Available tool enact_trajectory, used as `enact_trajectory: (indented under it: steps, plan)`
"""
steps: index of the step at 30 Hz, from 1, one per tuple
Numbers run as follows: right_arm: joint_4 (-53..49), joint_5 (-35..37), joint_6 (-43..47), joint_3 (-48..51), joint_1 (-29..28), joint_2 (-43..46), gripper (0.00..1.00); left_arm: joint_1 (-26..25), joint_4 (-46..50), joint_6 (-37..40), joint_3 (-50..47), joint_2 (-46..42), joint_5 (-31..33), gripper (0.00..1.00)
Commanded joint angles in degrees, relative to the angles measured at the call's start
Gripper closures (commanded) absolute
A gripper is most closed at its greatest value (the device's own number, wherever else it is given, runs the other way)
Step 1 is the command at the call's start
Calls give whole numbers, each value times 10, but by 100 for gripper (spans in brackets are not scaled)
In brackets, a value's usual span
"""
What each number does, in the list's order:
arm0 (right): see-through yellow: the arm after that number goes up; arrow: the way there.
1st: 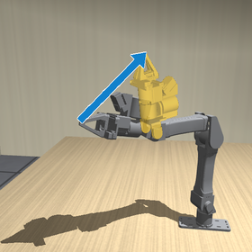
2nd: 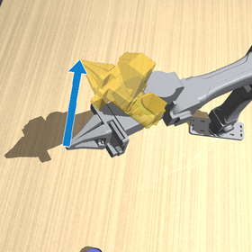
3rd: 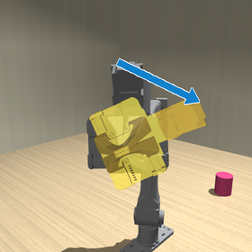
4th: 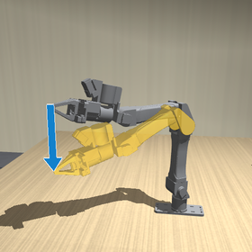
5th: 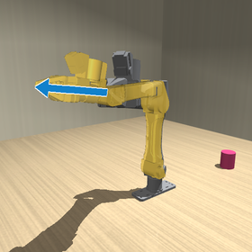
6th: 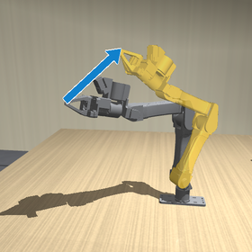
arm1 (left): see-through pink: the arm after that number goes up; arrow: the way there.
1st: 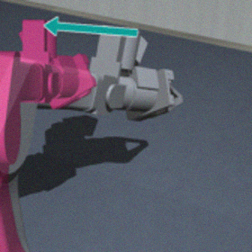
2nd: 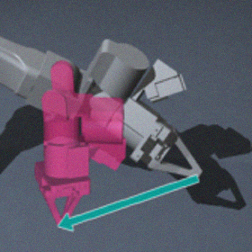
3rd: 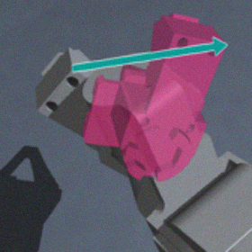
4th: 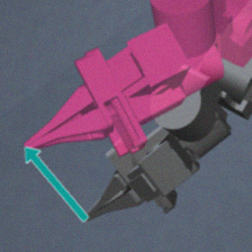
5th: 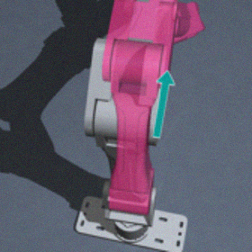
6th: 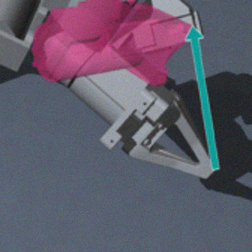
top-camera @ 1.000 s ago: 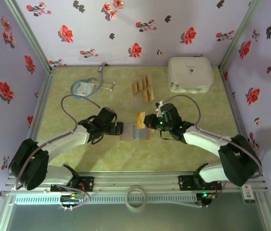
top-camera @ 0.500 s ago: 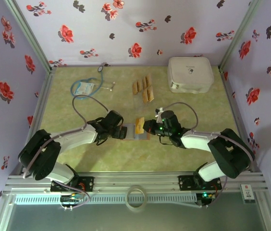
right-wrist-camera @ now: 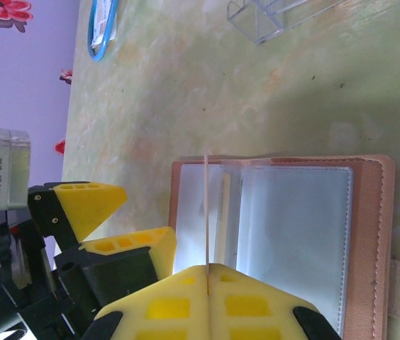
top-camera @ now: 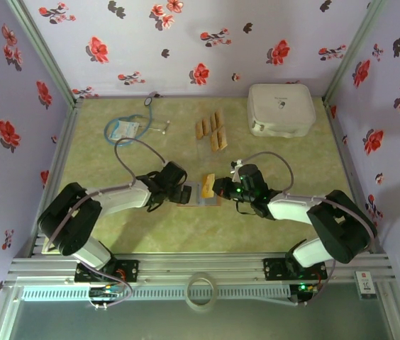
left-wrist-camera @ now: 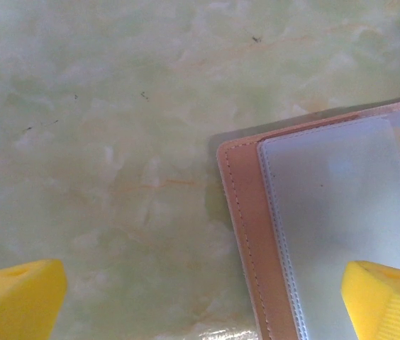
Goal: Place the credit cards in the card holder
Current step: Insert the credit card into the card slot.
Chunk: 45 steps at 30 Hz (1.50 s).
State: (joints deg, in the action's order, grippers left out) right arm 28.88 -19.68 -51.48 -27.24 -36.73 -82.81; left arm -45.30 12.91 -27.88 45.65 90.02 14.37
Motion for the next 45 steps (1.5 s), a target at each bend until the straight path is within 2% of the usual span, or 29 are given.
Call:
enact_trajectory:
  steps: [1,24,45]
  plan:
    - [10,11,9,7,2,7,100,-5,-6,11,14,12,16,0]
    - [79,-19,0,12,3,-42,100,-6,6,-30,-22,2,44,0]
    - [135,-29,-8,30,2,-71,100,-11,6,-35,-32,-4,48,0]
